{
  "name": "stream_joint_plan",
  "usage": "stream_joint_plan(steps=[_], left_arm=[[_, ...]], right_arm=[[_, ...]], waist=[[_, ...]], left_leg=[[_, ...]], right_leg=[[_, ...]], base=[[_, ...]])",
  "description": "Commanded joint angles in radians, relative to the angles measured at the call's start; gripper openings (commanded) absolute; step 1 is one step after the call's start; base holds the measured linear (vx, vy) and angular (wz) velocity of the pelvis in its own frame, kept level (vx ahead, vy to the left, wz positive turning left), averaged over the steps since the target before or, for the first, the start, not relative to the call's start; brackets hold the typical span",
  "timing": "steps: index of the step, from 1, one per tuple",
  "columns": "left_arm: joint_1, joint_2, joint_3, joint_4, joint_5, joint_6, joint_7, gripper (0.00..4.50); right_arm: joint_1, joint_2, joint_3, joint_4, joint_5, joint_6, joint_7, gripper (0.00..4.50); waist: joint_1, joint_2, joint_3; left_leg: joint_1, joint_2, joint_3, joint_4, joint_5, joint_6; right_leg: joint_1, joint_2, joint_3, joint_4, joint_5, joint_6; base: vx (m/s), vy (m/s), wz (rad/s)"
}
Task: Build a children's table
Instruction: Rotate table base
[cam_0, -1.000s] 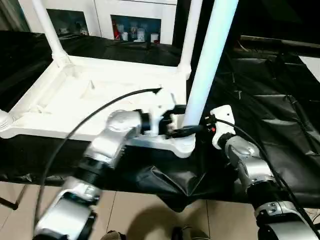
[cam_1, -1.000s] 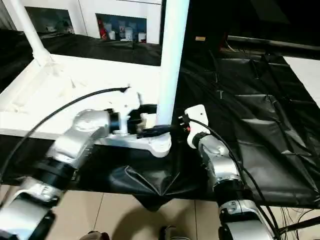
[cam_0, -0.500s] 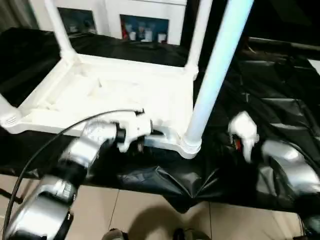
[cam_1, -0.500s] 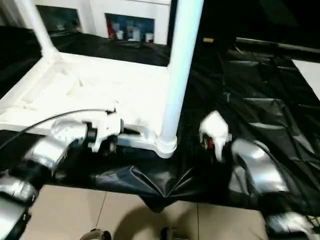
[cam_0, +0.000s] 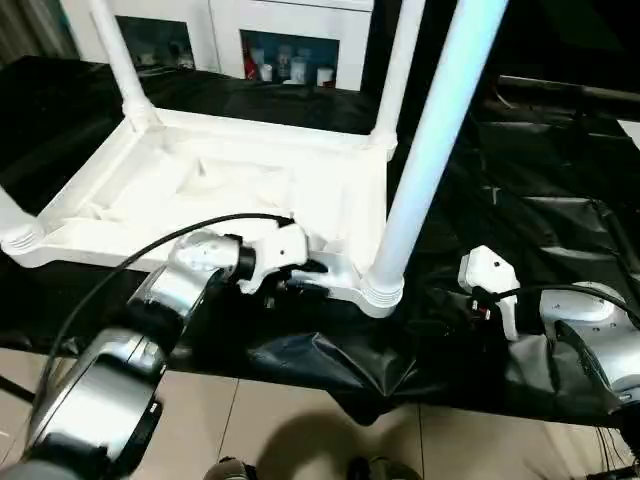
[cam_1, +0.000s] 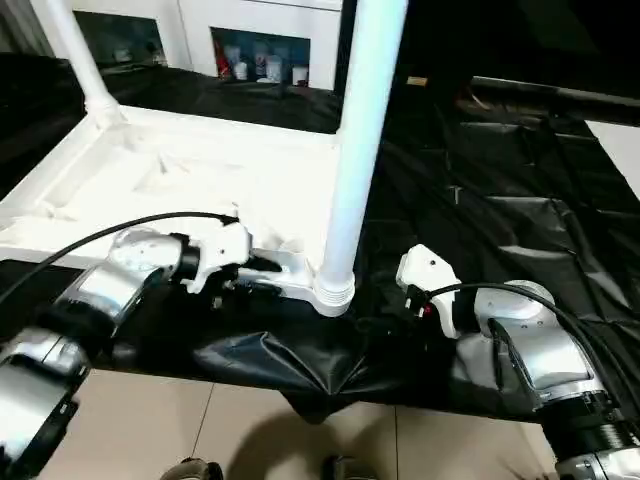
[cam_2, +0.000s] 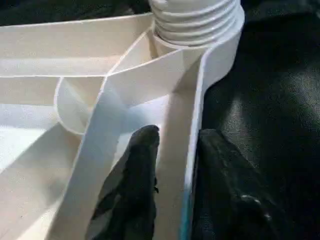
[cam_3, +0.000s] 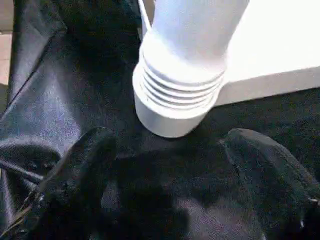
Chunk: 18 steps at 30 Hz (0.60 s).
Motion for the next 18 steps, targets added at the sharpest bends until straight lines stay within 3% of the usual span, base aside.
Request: stream_joint_plan(steps=[1, 3, 4, 8, 9, 11, 12, 17, 18], left_arm=[[-0.021, -0.003, -0.010, 0.019, 0.018, -0.018, 0.015, 1.22], [-0.046, -0.014, -0.016, 0.065, 0.038, -0.038, 0.022, 1.04], [-0.059, -0.021, -0.020, 0.090, 0.048, -0.046, 0.019, 0.92], [-0.090, -0.038, -0.030, 0.153, 0.074, -0.067, -0.005, 0.72], [-0.093, -0.039, -0.031, 0.161, 0.078, -0.071, -0.003, 0.59], [-0.099, -0.041, -0.024, 0.170, 0.074, -0.058, -0.010, 0.37], [-0.099, -0.042, -0.018, 0.170, 0.067, -0.046, -0.017, 0.36], [-0.080, -0.047, 0.035, 0.158, 0.012, 0.156, -0.026, 0.09], [-0.073, -0.047, 0.044, 0.159, 0.008, 0.171, -0.018, 0.05]], right_arm=[[0.008, -0.018, -0.003, -0.038, 0.002, 0.013, 0.009, 3.90], [0.018, -0.026, -0.005, -0.065, 0.008, 0.029, 0.010, 3.90], [0.024, -0.030, -0.006, -0.077, 0.010, 0.036, 0.010, 3.90], [0.037, -0.034, -0.013, -0.094, 0.012, 0.044, 0.001, 3.90], [0.037, -0.031, -0.017, -0.095, 0.012, 0.043, -0.006, 3.90], [0.033, -0.021, -0.026, -0.087, 0.006, 0.033, -0.028, 3.90], [0.029, -0.014, -0.030, -0.082, 0.003, 0.026, -0.041, 3.90], [-0.005, 0.064, -0.079, -0.030, -0.019, 0.011, -0.200, 3.90], [-0.007, 0.075, -0.084, -0.025, -0.018, 0.011, -0.217, 3.90]], waist=[[0.005, 0.000, -0.082], [0.006, 0.002, -0.081], [0.007, 0.010, -0.080], [0.011, 0.005, -0.079], [0.013, 0.011, -0.078], [0.012, 0.004, -0.079], [0.012, 0.008, -0.076], [0.001, 0.007, -0.078], [-0.003, 0.002, -0.073]], left_leg=[[0.014, 0.013, -0.007, -0.058, -0.185, 0.087], [0.015, 0.013, -0.007, -0.059, -0.194, 0.084], [0.017, 0.010, -0.007, -0.058, -0.206, 0.082], [0.017, 0.010, -0.009, -0.060, -0.220, 0.075], [0.017, 0.009, -0.009, -0.059, -0.221, 0.072], [0.014, 0.009, -0.010, -0.060, -0.214, 0.072], [0.015, 0.009, -0.010, -0.061, -0.212, 0.072], [0.012, 0.006, -0.011, -0.060, -0.188, 0.061], [0.009, 0.003, -0.011, -0.061, -0.193, 0.065]], right_leg=[[0.072, -0.055, 0.034, -0.074, -0.200, -0.218], [0.072, -0.055, 0.033, -0.074, -0.206, -0.219], [0.072, -0.054, 0.033, -0.080, -0.225, -0.210], [0.073, -0.056, 0.031, -0.085, -0.268, -0.196], [0.071, -0.056, 0.031, -0.086, -0.277, -0.195], [0.074, -0.055, 0.030, -0.084, -0.269, -0.196], [0.072, -0.056, 0.031, -0.086, -0.275, -0.194], [0.072, -0.055, 0.030, -0.080, -0.252, -0.213], [0.072, -0.054, 0.029, -0.082, -0.269, -0.208]], base=[[0.000, 0.000, 0.00], [0.000, 0.000, 0.00], [0.000, 0.000, 0.00], [0.000, 0.000, 0.00], [0.000, 0.000, 0.00], [0.000, 0.000, 0.00], [0.000, 0.000, 0.00], [0.000, 0.000, 0.00], [0.000, 0.000, 0.00]])
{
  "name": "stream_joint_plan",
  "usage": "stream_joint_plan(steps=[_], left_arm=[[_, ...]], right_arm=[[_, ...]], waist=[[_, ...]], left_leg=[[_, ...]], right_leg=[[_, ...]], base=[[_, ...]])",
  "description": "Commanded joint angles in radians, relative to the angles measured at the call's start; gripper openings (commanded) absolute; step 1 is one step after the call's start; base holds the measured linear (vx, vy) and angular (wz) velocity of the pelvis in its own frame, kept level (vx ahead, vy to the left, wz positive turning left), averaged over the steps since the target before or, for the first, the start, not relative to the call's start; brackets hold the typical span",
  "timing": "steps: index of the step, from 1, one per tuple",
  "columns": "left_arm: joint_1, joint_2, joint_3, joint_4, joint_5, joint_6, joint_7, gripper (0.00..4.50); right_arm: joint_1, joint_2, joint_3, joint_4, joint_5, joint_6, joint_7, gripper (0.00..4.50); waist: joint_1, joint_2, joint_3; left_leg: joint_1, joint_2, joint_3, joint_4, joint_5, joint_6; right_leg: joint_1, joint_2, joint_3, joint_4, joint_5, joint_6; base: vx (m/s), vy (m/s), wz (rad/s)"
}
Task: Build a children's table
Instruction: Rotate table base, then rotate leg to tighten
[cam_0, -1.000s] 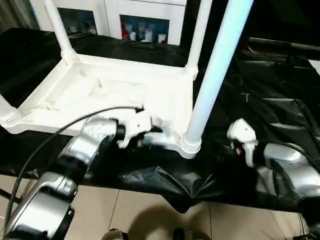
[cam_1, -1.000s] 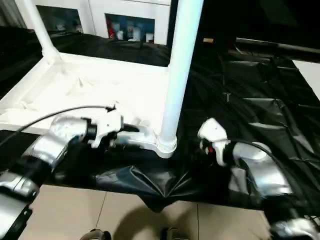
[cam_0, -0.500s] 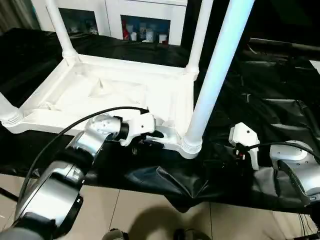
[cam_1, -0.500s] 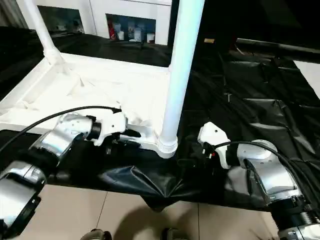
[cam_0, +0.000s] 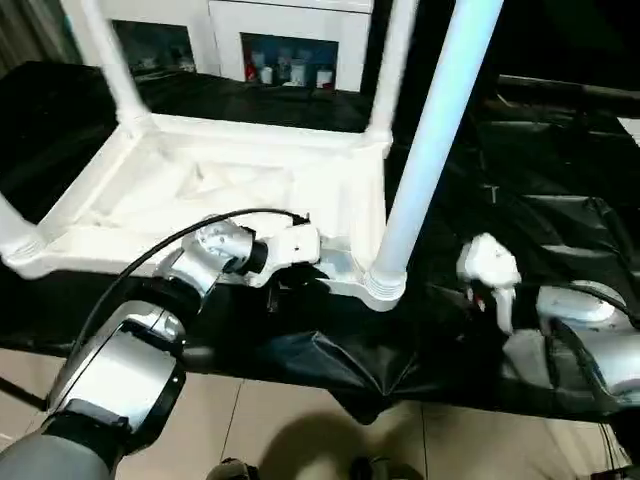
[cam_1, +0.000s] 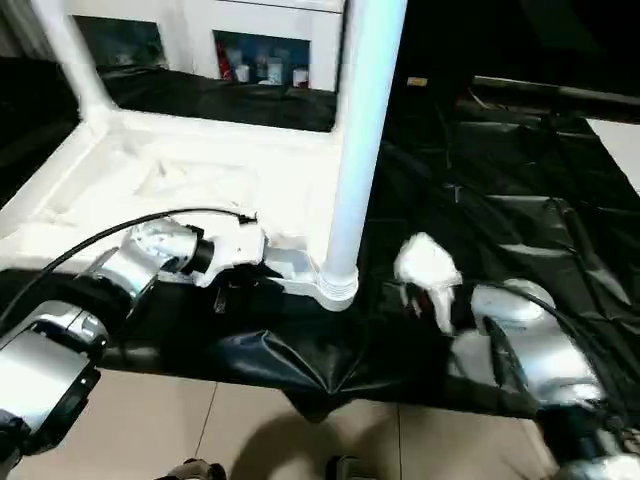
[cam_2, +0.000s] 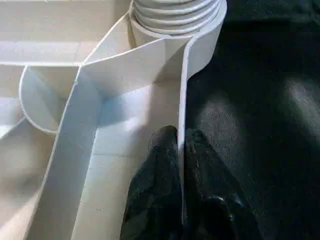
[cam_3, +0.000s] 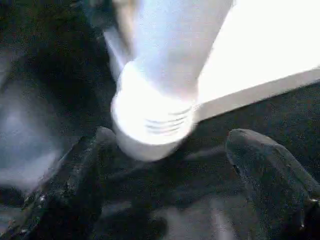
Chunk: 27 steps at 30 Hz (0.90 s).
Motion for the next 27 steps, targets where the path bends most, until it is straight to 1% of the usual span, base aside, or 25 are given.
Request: stream_joint_plan(steps=[1, 2, 3, 4, 5, 6, 7, 8, 9, 10, 11, 12, 13, 14, 15, 17, 18, 19, 20, 22, 23, 24, 25, 26, 27], left_arm=[[0.033, 0.002, 0.047, 0.024, -0.030, 0.073, 0.042, 0.02], [0.036, 0.002, 0.050, 0.025, -0.031, 0.076, 0.046, 0.02], [0.050, 0.004, 0.054, 0.013, -0.030, 0.082, 0.065, 0.02], [0.063, 0.006, 0.055, 0.002, -0.027, 0.081, 0.084, 0.02], [0.091, 0.010, 0.054, -0.029, -0.020, 0.029, 0.114, 0.02], [0.098, 0.010, 0.059, -0.037, -0.019, 0.026, 0.123, 0.02], [0.100, 0.011, 0.059, -0.040, -0.018, 0.024, 0.125, 0.02], [0.111, 0.013, 0.061, -0.058, -0.013, 0.024, 0.139, 0.02], [0.122, 0.015, 0.061, -0.085, -0.013, 0.051, 0.141, 0.02], [0.126, 0.015, 0.060, -0.094, -0.013, 0.060, 0.141, 0.02], [0.131, 0.016, 0.060, -0.106, -0.013, 0.072, 0.141, 0.02], [0.145, 0.018, 0.054, -0.140, -0.008, 0.096, 0.143, 0.02], [0.162, 0.019, 0.052, -0.180, 0.001, 0.142, 0.151, 0.02], [0.191, 0.018, 0.046, -0.241, 0.014, 0.199, 0.153, 0.02], [0.202, 0.016, 0.043, -0.261, 0.016, 0.214, 0.149, 0.02], [0.231, 0.010, 0.041, -0.316, 0.019, 0.280, 0.161, 0.02], [0.235, 0.010, 0.039, -0.323, 0.020, 0.285, 0.161, 0.02], [0.251, 0.007, 0.039, -0.349, 0.017, 0.298, 0.166, 0.02], [0.265, 0.005, 0.040, -0.376, 0.011, 0.303, 0.171, 0.02], [0.274, 0.009, 0.038, -0.399, 0.011, 0.291, 0.172, 0.02], [0.277, 0.012, 0.036, -0.407, 0.012, 0.284, 0.171, 0.02], [0.282, 0.016, 0.034, -0.419, 0.010, 0.272, 0.164, 0.02], [0.293, 0.022, 0.034, -0.452, 0.007, 0.271, 0.154, 0.02], [0.303, 0.028, 0.035, -0.479, -0.001, 0.263, 0.137, 0.00], [0.307, 0.031, 0.035, -0.491, -0.004, 0.257, 0.128, 0.00]], right_arm=[[-0.005, 0.017, -0.032, 0.020, -0.011, -0.008, -0.060, 3.90], [-0.006, 0.021, -0.033, 0.023, -0.013, -0.009, -0.068, 3.90], [-0.011, 0.034, -0.035, 0.031, -0.015, -0.008, -0.088, 3.90], [-0.016, 0.045, -0.036, 0.037, -0.015, -0.009, -0.102, 3.90], [-0.030, 0.064, -0.031, 0.053, -0.020, -0.011, -0.127, 3.90], [-0.034, 0.069, -0.028, 0.058, -0.023, -0.014, -0.133, 3.90], [-0.035, 0.071, -0.027, 0.060, -0.024, -0.015, -0.134, 3.90], [-0.040, 0.078, -0.020, 0.070, -0.030, -0.022, -0.141, 3.90], [-0.043, 0.085, -0.017, 0.074, -0.034, -0.025, -0.144, 3.90], [-0.043, 0.086, -0.016, 0.075, -0.034, -0.026, -0.145, 3.90], [-0.044, 0.089, -0.015, 0.077, -0.035, -0.027, -0.146, 3.90], [-0.045, 0.094, -0.012, 0.077, -0.035, -0.024, -0.147, 3.90], [-0.045, 0.100, -0.008, 0.077, -0.035, -0.022, -0.148, 3.90], [-0.045, 0.109, -0.002, 0.077, -0.034, -0.022, -0.149, 3.90], [-0.046, 0.113, 0.000, 0.079, -0.034, -0.023, -0.149, 3.90], [-0.049, 0.122, 0.011, 0.087, -0.033, -0.033, -0.145, 3.90], [-0.049, 0.123, 0.012, 0.088, -0.033, -0.034, -0.145, 3.90], [-0.052, 0.128, 0.017, 0.097, -0.035, -0.046, -0.141, 3.90], [-0.056, 0.133, 0.022, 0.112, -0.040, -0.064, -0.135, 3.90], [-0.062, 0.138, 0.028, 0.130, -0.051, -0.082, -0.137, 3.90], [-0.064, 0.140, 0.030, 0.136, -0.055, -0.088, -0.137, 3.90], [-0.067, 0.145, 0.031, 0.146, -0.054, -0.094, -0.133, 3.90], [-0.071, 0.152, 0.030, 0.153, -0.051, -0.097, -0.131, 3.90], [-0.074, 0.162, 0.024, 0.162, -0.040, -0.097, -0.126, 4.07], [-0.076, 0.166, 0.022, 0.167, -0.035, -0.098, -0.121, 4.18]], waist=[[0.006, -0.010, -0.072], [0.004, -0.009, -0.072], [0.001, -0.021, -0.068], [0.001, -0.020, -0.067], [-0.002, -0.025, -0.066], [-0.003, -0.021, -0.064], [-0.005, -0.019, -0.064], [-0.005, -0.019, -0.064], [-0.007, -0.022, -0.063], [-0.006, -0.019, -0.062], [-0.007, -0.020, -0.059], [-0.009, -0.019, -0.059], [-0.010, -0.019, -0.059], [-0.014, -0.021, -0.058], [-0.017, -0.020, -0.055], [-0.023, -0.017, -0.056], [-0.026, -0.021, -0.053], [-0.028, -0.020, -0.053], [-0.029, -0.022, -0.051], [-0.032, -0.021, -0.049], [-0.031, -0.024, -0.049], [-0.030, -0.022, -0.049], [-0.030, -0.022, -0.049], [-0.032, -0.024, -0.052], [-0.034, -0.023, -0.053]], left_leg=[[0.008, 0.004, -0.006, -0.061, -0.195, 0.067], [0.006, 0.003, -0.007, -0.061, -0.192, 0.067], [0.003, 0.002, -0.006, -0.062, -0.191, 0.070], [0.001, 0.002, -0.008, -0.062, -0.191, 0.071], [0.002, 0.002, -0.008, -0.063, -0.200, 0.074], [0.001, 0.003, -0.011, -0.065, -0.202, 0.072], [0.001, 0.002, -0.010, -0.066, -0.205, 0.071], [0.008, 0.002, -0.009, -0.064, -0.214, 0.072], [0.009, 0.003, -0.008, -0.065, -0.220, 0.073], [0.009, 0.006, -0.009, -0.066, -0.220, 0.071], [0.010, 0.006, -0.009, -0.068, -0.228, 0.071], [0.011, 0.008, -0.009, -0.069, -0.233, 0.069], [0.010, 0.007, -0.010, -0.069, -0.231, 0.070], [0.008, 0.008, -0.010, -0.070, -0.231, 0.069], [0.009, 0.009, -0.010, -0.071, -0.241, 0.069], [0.010, 0.008, -0.010, -0.071, -0.244, 0.069], [0.009, 0.007, -0.010, -0.072, -0.253, 0.069], [0.011, 0.007, -0.010, -0.073, -0.260, 0.068], [0.012, 0.008, -0.010, -0.073, -0.264, 0.070], [0.012, 0.006, -0.009, -0.073, -0.280, 0.070], [0.013, 0.007, -0.010, -0.075, -0.281, 0.069], [0.012, 0.007, -0.011, -0.076, -0.277, 0.069], [0.013, 0.008, -0.011, -0.077, -0.276, 0.070], [0.008, 0.009, -0.012, -0.079, -0.259, 0.072], [0.004, 0.009, -0.012, -0.080, -0.237, 0.077]], right_leg=[[0.072, -0.054, 0.029, -0.084, -0.283, -0.203], [0.073, -0.055, 0.028, -0.086, -0.306, -0.192], [0.072, -0.054, 0.027, -0.089, -0.323, -0.180], [0.073, -0.055, 0.027, -0.087, -0.336, -0.174], [0.069, -0.054, 0.026, -0.091, -0.364, -0.161], [0.070, -0.056, 0.026, -0.089, -0.374, -0.159], [0.070, -0.055, 0.025, -0.091, -0.387, -0.155], [0.063, -0.054, 0.027, -0.096, -0.413, -0.143], [0.061, -0.054, 0.028, -0.098, -0.426, -0.139], [0.061, -0.056, 0.029, -0.096, -0.427, -0.140], [0.058, -0.055, 0.028, -0.098, -0.442, -0.136], [0.058, -0.056, 0.029, -0.098, -0.448, -0.134], [0.058, -0.055, 0.029, -0.098, -0.445, -0.135], [0.057, -0.056, 0.031, -0.095, -0.433, -0.142], [0.056, -0.056, 0.030, -0.098, -0.444, -0.142], [0.055, -0.055, 0.031, -0.099, -0.445, -0.144], [0.054, -0.054, 0.030, -0.100, -0.459, -0.139], [0.052, -0.054, 0.030, -0.103, -0.477, -0.132], [0.050, -0.054, 0.030, -0.105, -0.483, -0.131], [0.046, -0.053, 0.030, -0.111, -0.518, -0.116], [0.045, -0.054, 0.030, -0.111, -0.523, -0.113], [0.046, -0.054, 0.031, -0.111, -0.524, -0.108], [0.046, -0.054, 0.031, -0.110, -0.518, -0.108], [0.051, -0.055, 0.031, -0.106, -0.485, -0.114], [0.055, -0.054, 0.031, -0.100, -0.439, -0.125]], base=[[0.000, 0.000, 0.00], [0.000, 0.000, 0.00], [0.000, 0.000, 0.00], [0.000, 0.000, 0.00], [0.000, 0.000, 0.00], [0.000, 0.000, 0.00], [0.000, 0.000, 0.00], [0.000, 0.000, 0.00], [0.000, 0.000, 0.00], [0.000, 0.000, 0.00], [0.000, 0.000, 0.00], [0.000, 0.000, 0.00], [0.000, 0.000, 0.00], [0.000, 0.000, 0.00], [0.000, 0.000, 0.00], [0.000, 0.000, 0.00], [0.000, 0.000, 0.00], [0.000, 0.000, 0.00], [0.000, 0.000, 0.00], [0.000, 0.000, 0.00], [0.000, 0.000, 0.00], [0.000, 0.000, 0.00], [0.000, 0.000, 0.00], [0.000, 0.000, 0.00], [0.000, 0.000, 0.00]])
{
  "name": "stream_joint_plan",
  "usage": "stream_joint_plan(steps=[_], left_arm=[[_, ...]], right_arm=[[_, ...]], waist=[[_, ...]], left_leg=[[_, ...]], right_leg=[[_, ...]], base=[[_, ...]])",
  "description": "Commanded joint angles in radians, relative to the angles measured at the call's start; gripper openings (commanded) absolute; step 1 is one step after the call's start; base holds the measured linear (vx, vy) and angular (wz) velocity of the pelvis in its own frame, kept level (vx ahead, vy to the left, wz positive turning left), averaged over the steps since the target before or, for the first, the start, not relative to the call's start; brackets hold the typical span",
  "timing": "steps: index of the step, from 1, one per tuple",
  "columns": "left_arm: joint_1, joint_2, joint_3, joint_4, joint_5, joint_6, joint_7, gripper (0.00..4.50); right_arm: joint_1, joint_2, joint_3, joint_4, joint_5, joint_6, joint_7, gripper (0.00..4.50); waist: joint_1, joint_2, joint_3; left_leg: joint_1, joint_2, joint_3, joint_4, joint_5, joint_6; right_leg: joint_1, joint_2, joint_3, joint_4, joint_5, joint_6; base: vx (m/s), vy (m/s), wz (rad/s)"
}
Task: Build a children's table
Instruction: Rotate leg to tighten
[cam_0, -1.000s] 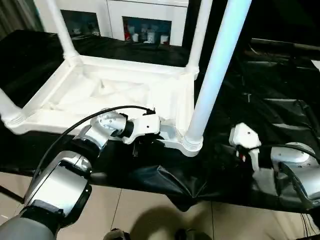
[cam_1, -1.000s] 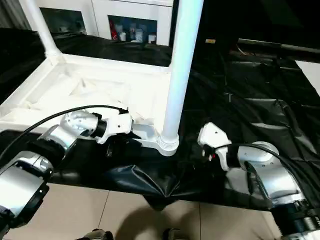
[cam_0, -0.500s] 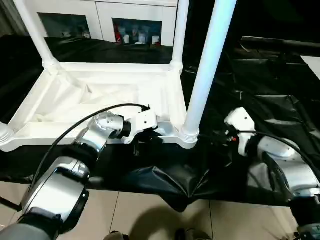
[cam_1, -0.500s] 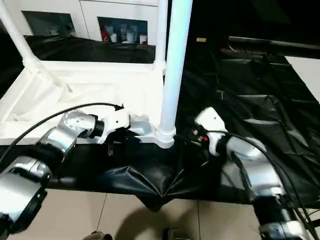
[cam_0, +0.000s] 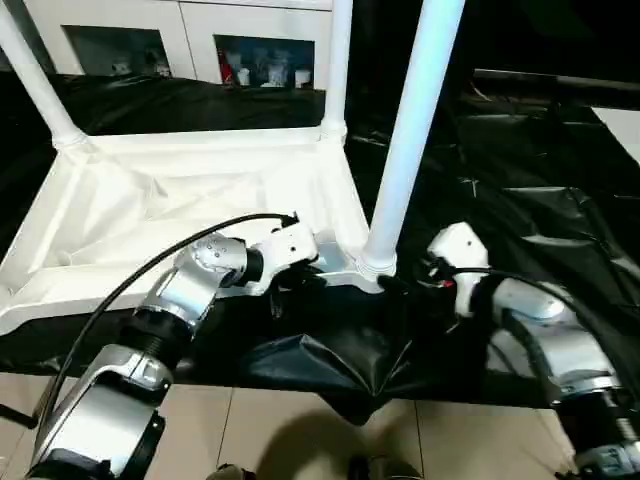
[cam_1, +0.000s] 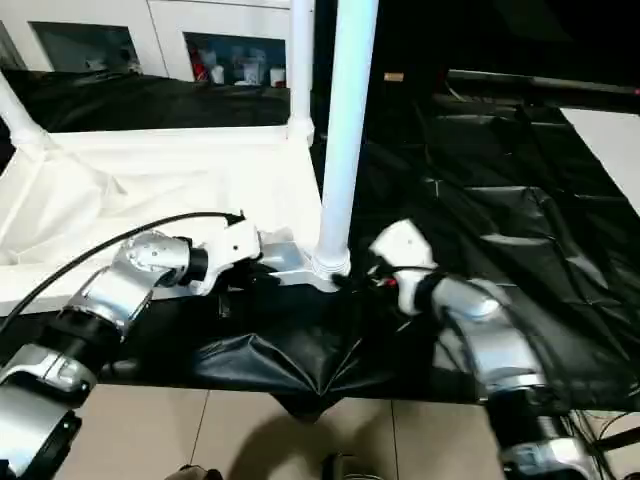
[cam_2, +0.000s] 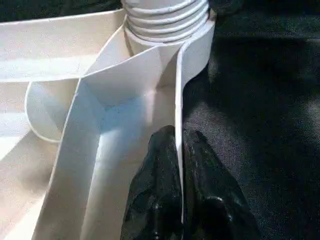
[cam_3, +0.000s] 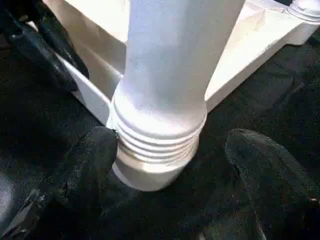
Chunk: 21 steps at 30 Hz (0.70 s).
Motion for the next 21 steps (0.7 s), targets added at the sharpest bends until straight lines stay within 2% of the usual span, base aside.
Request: stream_joint_plan(steps=[1, 2, 4, 6, 8, 11, 13, 14, 16, 18, 19, 21], left_arm=[[0.067, -0.008, -0.017, -0.022, -0.027, -0.005, -0.019, 0.00], [0.075, -0.005, -0.014, -0.050, -0.033, 0.002, -0.026, 0.00], [0.084, 0.000, -0.012, -0.082, -0.039, 0.009, -0.035, 0.00], [0.089, 0.002, -0.013, -0.096, -0.046, 0.002, -0.046, 0.00], [0.101, 0.007, -0.014, -0.130, -0.075, -0.016, -0.088, 0.00], [0.105, 0.014, -0.016, -0.140, -0.074, -0.005, -0.096, 0.00], [0.109, 0.019, -0.017, -0.143, -0.080, -0.001, -0.113, 0.00], [0.113, 0.024, -0.018, -0.149, -0.084, 0.004, -0.128, 0.00], [0.118, 0.029, -0.018, -0.155, -0.087, 0.009, -0.141, 0.00], [0.121, 0.035, -0.022, -0.155, -0.087, 0.011, -0.156, 0.00], [0.121, 0.038, -0.023, -0.154, -0.087, 0.009, -0.161, 0.00], [0.118, 0.043, -0.025, -0.148, -0.087, 0.011, -0.173, 0.00]], right_arm=[[-0.019, 0.008, -0.011, 0.025, 0.007, -0.017, 0.009, 4.18], [-0.022, 0.010, -0.009, 0.036, 0.012, -0.023, 0.017, 4.18], [-0.027, 0.009, -0.002, 0.049, 0.009, -0.035, 0.022, 4.44], [-0.030, 0.009, 0.000, 0.056, 0.006, -0.044, 0.020, 4.44], [-0.035, 0.014, 0.007, 0.063, 0.031, -0.046, 0.071, 4.44], [-0.040, 0.018, 0.003, 0.065, 0.059, -0.048, 0.121, 4.44], [-0.046, 0.019, -0.004, 0.066, 0.077, -0.048, 0.146, 4.44], [-0.050, 0.018, -0.007, 0.069, 0.087, -0.049, 0.164, 4.44], [-0.056, 0.016, -0.008, 0.076, 0.095, -0.054, 0.181, 4.44], [-0.064, 0.011, -0.006, 0.088, 0.105, -0.063, 0.210, 4.29], [-0.067, 0.010, -0.006, 0.092, 0.107, -0.066, 0.220, 4.29], [-0.074, -0.001, 0.004, 0.101, 0.104, -0.071, 0.254, 4.02]], waist=[[0.004, -0.018, -0.056], [0.004, -0.016, -0.061], [0.005, -0.015, -0.063], [0.005, -0.013, -0.066], [0.005, -0.014, -0.068], [0.007, -0.013, -0.068], [0.010, -0.014, -0.065], [0.012, -0.012, -0.062], [0.013, -0.013, -0.058], [0.012, -0.013, -0.054], [0.011, -0.013, -0.053], [0.012, -0.015, -0.055]], left_leg=[[-0.001, 0.014, -0.005, -0.068, -0.230, 0.082], [0.000, 0.015, -0.004, -0.067, -0.204, 0.086], [0.001, 0.016, 0.001, -0.065, -0.164, 0.103], [-0.001, 0.017, 0.000, -0.064, -0.138, 0.111], [-0.004, 0.015, 0.003, -0.059, -0.084, 0.143], [0.000, 0.018, 0.005, -0.057, -0.072, 0.161], [0.001, 0.021, 0.007, -0.057, -0.083, 0.169], [0.003, 0.021, 0.007, -0.059, -0.099, 0.163], [0.007, 0.023, 0.008, -0.062, -0.132, 0.145], [0.009, 0.023, 0.007, -0.066, -0.183, 0.114], [0.010, 0.023, 0.007, -0.067, -0.191, 0.107], [0.010, 0.021, 0.006, -0.067, -0.188, 0.094]], right_leg=[[0.053, -0.056, 0.034, -0.089, -0.401, -0.148], [0.056, -0.056, 0.035, -0.081, -0.337, -0.172], [0.057, -0.053, 0.036, -0.075, -0.240, -0.207], [0.062, -0.054, 0.036, -0.066, -0.182, -0.227], [0.068, -0.053, 0.037, -0.052, -0.059, -0.263], [0.069, -0.056, 0.038, -0.049, -0.024, -0.280], [0.068, -0.057, 0.038, -0.050, -0.035, -0.283], [0.066, -0.058, 0.037, -0.055, -0.073, -0.278], [0.063, -0.059, 0.038, -0.061, -0.135, -0.267], [0.060, -0.060, 0.039, -0.070, -0.228, -0.244], [0.060, -0.061, 0.040, -0.072, -0.244, -0.238], [0.061, -0.060, 0.041, -0.072, -0.258, -0.224]], base=[[0.000, 0.000, 0.00], [0.000, 0.000, 0.00], [0.000, 0.000, 0.00], [0.000, 0.000, 0.00], [0.000, 0.000, 0.00], [0.000, 0.000, 0.00], [0.000, 0.000, 0.00], [0.000, 0.000, 0.00], [0.000, 0.000, 0.00], [0.000, 0.000, 0.00], [0.000, 0.000, 0.00], [0.000, 0.000, 0.00]])
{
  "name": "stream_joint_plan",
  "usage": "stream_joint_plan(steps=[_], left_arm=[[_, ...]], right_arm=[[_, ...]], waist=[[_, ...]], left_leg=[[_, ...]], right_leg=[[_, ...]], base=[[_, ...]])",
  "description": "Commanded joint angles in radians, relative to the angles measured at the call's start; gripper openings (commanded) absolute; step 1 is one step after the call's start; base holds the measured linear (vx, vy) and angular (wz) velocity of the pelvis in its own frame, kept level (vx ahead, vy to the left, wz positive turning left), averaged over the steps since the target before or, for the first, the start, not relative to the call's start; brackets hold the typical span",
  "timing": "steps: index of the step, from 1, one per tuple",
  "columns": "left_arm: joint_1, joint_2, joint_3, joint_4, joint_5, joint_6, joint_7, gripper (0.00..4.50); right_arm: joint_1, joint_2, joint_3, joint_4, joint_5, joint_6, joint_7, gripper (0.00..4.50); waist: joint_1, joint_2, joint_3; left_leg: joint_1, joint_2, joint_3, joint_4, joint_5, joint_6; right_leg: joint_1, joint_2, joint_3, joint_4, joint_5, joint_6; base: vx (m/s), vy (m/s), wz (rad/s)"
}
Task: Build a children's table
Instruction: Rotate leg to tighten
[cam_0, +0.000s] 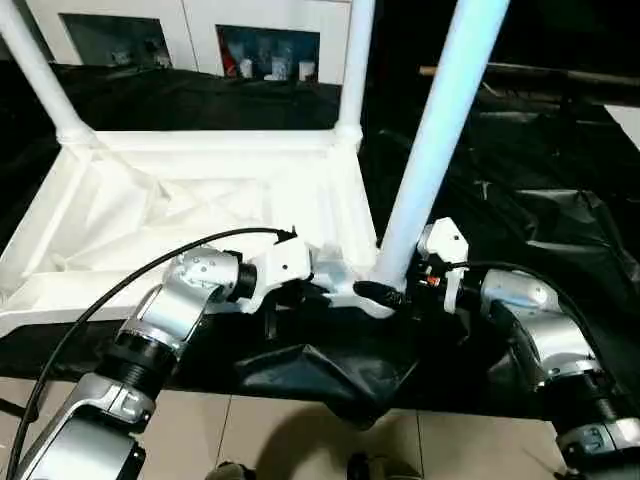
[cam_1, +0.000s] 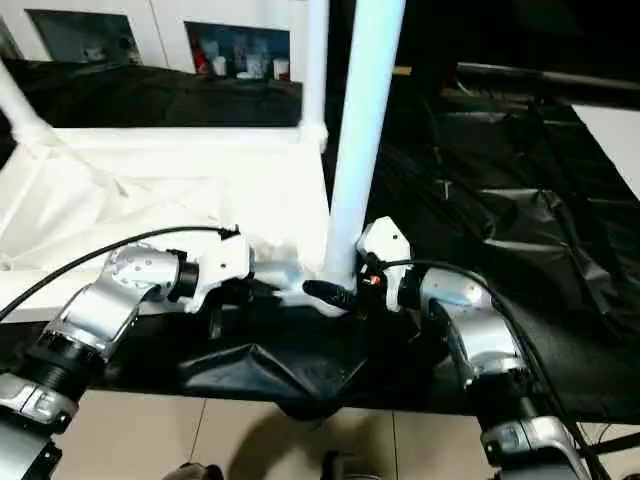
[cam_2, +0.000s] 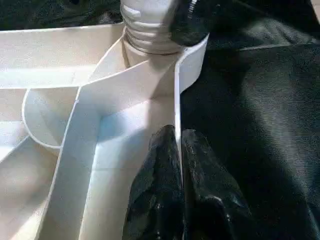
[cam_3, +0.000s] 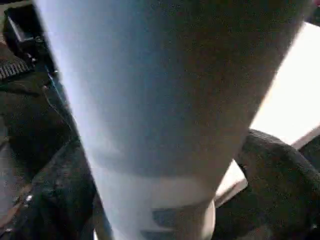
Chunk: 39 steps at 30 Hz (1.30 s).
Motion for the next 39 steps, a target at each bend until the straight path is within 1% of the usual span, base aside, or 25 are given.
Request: stream_joint_plan(steps=[1, 2, 3, 5, 8, 9, 10, 12, 13, 14, 16, 18, 20, 21, 25, 28, 29, 33, 37, 38, 39], left_arm=[[0.026, 0.002, -0.033, 0.009, -0.025, 0.001, -0.036, 0.00], [0.022, 0.005, -0.032, 0.018, -0.024, 0.000, -0.036, 0.00], [0.022, 0.005, -0.032, 0.018, -0.024, 0.000, -0.036, 0.00], [0.014, 0.006, -0.031, 0.032, -0.021, -0.005, -0.035, 0.00], [0.005, 0.014, -0.037, 0.052, -0.006, -0.014, -0.041, 0.00], [0.003, 0.015, -0.037, 0.055, -0.005, -0.014, -0.042, 0.00], [0.001, 0.017, -0.037, 0.058, 0.000, -0.014, -0.044, 0.00], [-0.001, 0.017, -0.038, 0.061, 0.004, -0.015, -0.045, 0.00], [-0.002, 0.017, -0.037, 0.063, 0.005, -0.017, -0.044, 0.00], [-0.004, 0.017, -0.037, 0.065, 0.005, -0.018, -0.044, 0.00], [-0.005, 0.017, -0.038, 0.066, 0.005, -0.018, -0.044, 0.00], [-0.005, 0.017, -0.038, 0.066, 0.004, -0.019, -0.046, 0.00], [-0.005, 0.017, -0.039, 0.066, 0.002, -0.020, -0.047, 0.00], [-0.004, 0.018, -0.040, 0.065, 0.001, -0.021, -0.048, 0.00], [-0.001, 0.023, -0.046, 0.066, -0.001, -0.021, -0.057, 0.00], [-0.002, 0.025, -0.047, 0.070, -0.002, -0.024, -0.062, 0.00], [-0.001, 0.027, -0.048, 0.070, -0.001, -0.024, -0.066, 0.00], [0.000, 0.032, -0.051, 0.069, -0.001, -0.022, -0.076, 0.00], [0.001, 0.035, -0.051, 0.072, 0.000, -0.022, -0.078, 0.00], [0.001, 0.036, -0.050, 0.075, 0.000, -0.019, -0.075, 0.00], [0.001, 0.034, -0.046, 0.079, 0.000, -0.012, -0.065, 0.00]], right_arm=[[-0.012, -0.022, -0.001, 0.008, 0.006, -0.012, 0.035, 3.95], [-0.014, -0.031, 0.006, 0.014, 0.001, -0.016, 0.056, 3.90], [-0.014, -0.031, 0.006, 0.014, 0.001, -0.016, 0.056, 3.79], [-0.015, -0.047, 0.020, 0.021, -0.006, -0.022, 0.091, 3.70], [-0.019, -0.063, 0.032, 0.035, -0.022, -0.044, 0.110, 3.70], [-0.020, -0.065, 0.033, 0.038, -0.024, -0.047, 0.111, 3.70], [-0.028, -0.063, 0.030, 0.051, -0.024, -0.051, 0.112, 3.70], [-0.035, -0.061, 0.027, 0.062, -0.026, -0.053, 0.114, 3.70], [-0.036, -0.061, 0.027, 0.064, -0.027, -0.054, 0.115, 3.70], [-0.039, -0.058, 0.026, 0.070, -0.027, -0.051, 0.118, 3.70], [-0.041, -0.057, 0.026, 0.072, -0.026, -0.048, 0.122, 3.70], [-0.044, -0.054, 0.024, 0.078, -0.019, -0.048, 0.127, 3.70], [-0.045, -0.053, 0.023, 0.081, -0.016, -0.050, 0.131, 3.41], [-0.045, -0.053, 0.023, 0.081, -0.015, -0.050, 0.134, 3.41], [-0.044, -0.054, 0.026, 0.091, -0.013, -0.053, 0.151, 3.02], [-0.043, -0.054, 0.025, 0.091, -0.011, -0.052, 0.154, 2.87], [-0.042, -0.054, 0.025, 0.091, -0.011, -0.051, 0.157, 2.80], [-0.038, -0.054, 0.025, 0.091, -0.009, -0.048, 0.163, 2.72], [-0.035, -0.048, 0.017, 0.090, -0.002, -0.039, 0.159, 2.70], [-0.032, -0.038, 0.006, 0.089, 0.009, -0.028, 0.146, 2.70], [-0.032, -0.027, -0.007, 0.094, 0.014, -0.022, 0.120, 2.70]], waist=[[0.001, -0.012, -0.057], [0.002, -0.013, -0.059], [0.002, -0.013, -0.059], [0.002, -0.014, -0.059], [0.002, -0.015, -0.058], [0.002, -0.014, -0.057], [0.002, -0.014, -0.056], [0.001, -0.014, -0.056], [0.001, -0.014, -0.056], [0.001, -0.016, -0.056], [0.001, -0.016, -0.058], [0.001, -0.016, -0.059], [0.002, -0.016, -0.059], [0.001, -0.016, -0.059], [0.002, -0.016, -0.059], [0.002, -0.016, -0.059], [0.002, -0.014, -0.059], [0.001, -0.016, -0.060], [0.000, -0.015, -0.058], [0.000, -0.017, -0.056], [-0.001, -0.016, -0.056]], left_leg=[[0.009, 0.020, -0.005, -0.063, -0.175, 0.085], [0.007, 0.019, -0.004, -0.061, -0.157, 0.091], [0.007, 0.019, -0.004, -0.061, -0.157, 0.091], [0.007, 0.019, -0.003, -0.060, -0.141, 0.106], [0.007, 0.018, -0.003, -0.060, -0.158, 0.105], [0.007, 0.018, -0.003, -0.060, -0.165, 0.103], [0.008, 0.018, -0.004, -0.061, -0.179, 0.095], [0.007, 0.019, -0.004, -0.062, -0.179, 0.092], [0.006, 0.018, -0.005, -0.062, -0.176, 0.091], [0.008, 0.018, -0.004, -0.061, -0.175, 0.092], [0.006, 0.018, -0.005, -0.061, -0.168, 0.094], [0.006, 0.019, -0.005, -0.061, -0.152, 0.100], [0.006, 0.019, -0.004, -0.060, -0.150, 0.104], [0.006, 0.019, -0.004, -0.060, -0.151, 0.106], [0.006, 0.019, -0.004, -0.060, -0.162, 0.103], [0.006, 0.019, -0.004, -0.060, -0.156, 0.103], [0.007, 0.020, -0.004, -0.061, -0.153, 0.104], [0.006, 0.019, -0.003, -0.060, -0.146, 0.108], [0.006, 0.020, -0.003, -0.061, -0.158, 0.104], [0.006, 0.019, -0.003, -0.061, -0.162, 0.102], [0.006, 0.020, -0.004, -0.062, -0.165, 0.099]], right_leg=[[0.061, -0.059, 0.040, -0.068, -0.248, -0.217], [0.063, -0.058, 0.040, -0.064, -0.216, -0.222], [0.063, -0.058, 0.040, -0.064, -0.216, -0.222], [0.063, -0.058, 0.040, -0.062, -0.185, -0.234], [0.061, -0.058, 0.039, -0.066, -0.214, -0.229], [0.061, -0.058, 0.039, -0.067, -0.228, -0.227], [0.060, -0.059, 0.039, -0.071, -0.261, -0.220], [0.060, -0.059, 0.038, -0.071, -0.274, -0.213], [0.061, -0.059, 0.038, -0.071, -0.276, -0.210], [0.058, -0.058, 0.039, -0.072, -0.279, -0.207], [0.060, -0.059, 0.039, -0.070, -0.272, -0.210], [0.061, -0.057, 0.038, -0.066, -0.239, -0.218], [0.061, -0.057, 0.038, -0.065, -0.228, -0.223], [0.060, -0.057, 0.038, -0.066, -0.226, -0.226], [0.061, -0.059, 0.039, -0.068, -0.248, -0.223], [0.060, -0.058, 0.039, -0.067, -0.240, -0.223], [0.060, -0.058, 0.038, -0.066, -0.233, -0.226], [0.061, -0.057, 0.038, -0.064, -0.215, -0.232], [0.060, -0.058, 0.039, -0.066, -0.234, -0.228], [0.059, -0.058, 0.039, -0.067, -0.241, -0.226], [0.059, -0.058, 0.039, -0.068, -0.249, -0.222]], base=[[0.000, 0.000, 0.00], [0.000, 0.000, 0.00], [0.000, 0.000, 0.00], [0.000, 0.000, 0.00], [0.000, 0.000, 0.00], [0.000, 0.000, 0.00], [0.000, 0.000, 0.00], [0.000, 0.000, 0.00], [0.000, 0.000, 0.00], [0.000, 0.000, 0.00], [0.000, 0.000, 0.00], [0.000, 0.000, 0.00], [0.000, 0.000, 0.00], [0.000, 0.000, 0.00], [0.000, 0.000, 0.00], [0.000, 0.000, 0.00], [0.000, 0.000, 0.00], [0.000, 0.000, 0.00], [0.000, 0.000, 0.00], [0.000, 0.000, 0.00], [0.000, 0.000, 0.00]])
